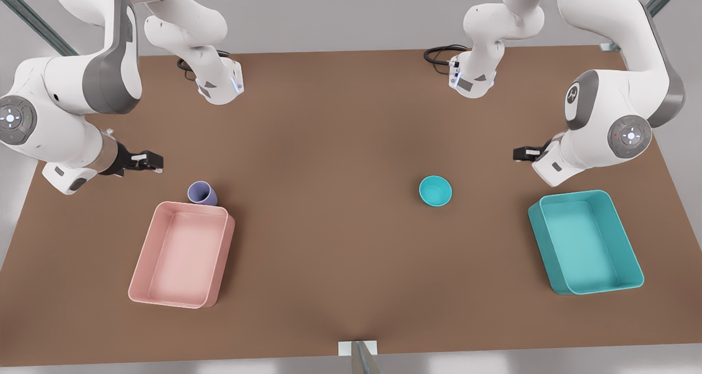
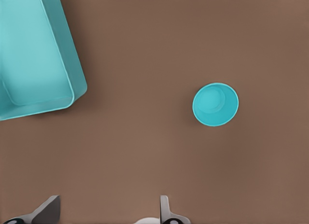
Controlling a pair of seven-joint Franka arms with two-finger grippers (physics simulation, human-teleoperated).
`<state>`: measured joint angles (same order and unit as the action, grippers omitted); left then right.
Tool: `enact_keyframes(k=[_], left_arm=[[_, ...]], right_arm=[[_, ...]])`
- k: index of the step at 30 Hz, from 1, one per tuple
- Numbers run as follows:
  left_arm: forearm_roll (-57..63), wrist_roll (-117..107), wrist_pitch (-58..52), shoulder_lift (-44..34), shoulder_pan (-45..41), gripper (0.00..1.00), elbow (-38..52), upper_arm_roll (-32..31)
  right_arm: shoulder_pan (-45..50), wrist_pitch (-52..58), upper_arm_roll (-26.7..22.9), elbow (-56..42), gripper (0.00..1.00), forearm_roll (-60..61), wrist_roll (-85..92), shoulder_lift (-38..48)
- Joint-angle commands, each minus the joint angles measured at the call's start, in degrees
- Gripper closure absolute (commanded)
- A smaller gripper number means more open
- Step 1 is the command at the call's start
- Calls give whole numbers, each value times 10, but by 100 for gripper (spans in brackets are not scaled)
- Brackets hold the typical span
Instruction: Put the bowls and cups in different boxes
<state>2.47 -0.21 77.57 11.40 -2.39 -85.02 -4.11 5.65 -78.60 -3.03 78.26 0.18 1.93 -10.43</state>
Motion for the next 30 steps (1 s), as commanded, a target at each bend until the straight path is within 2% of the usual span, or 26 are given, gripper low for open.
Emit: enact_keyframes(k=[1,4,8,12,15,18,20,30], left_arm=[[0,1,9,0,0,0,0,0],[6,-13,58,11,-46,0,-28,3],[3,-105,186,121,-157,0,-31,3],[-7,-232,326,212,-231,0,-32,3],[0,-234,372,229,-235,0,-65,3],[0,-247,370,226,-233,0,-98,3],[1,-246,389,223,-228,0,-136,3],[7,-244,456,233,-235,0,-190,3]], right_arm=[[0,-7,0,0,0,1,1,0],[13,3,2,39,0,-1,4,-7],[43,-191,2,181,0,-2,-94,-13],[12,-314,0,294,0,5,-89,7],[-5,-384,0,351,0,17,-80,17],[-32,-469,0,414,0,17,-58,16],[-40,-482,-1,449,0,20,-51,23],[-58,-557,-1,546,0,21,-42,0]])
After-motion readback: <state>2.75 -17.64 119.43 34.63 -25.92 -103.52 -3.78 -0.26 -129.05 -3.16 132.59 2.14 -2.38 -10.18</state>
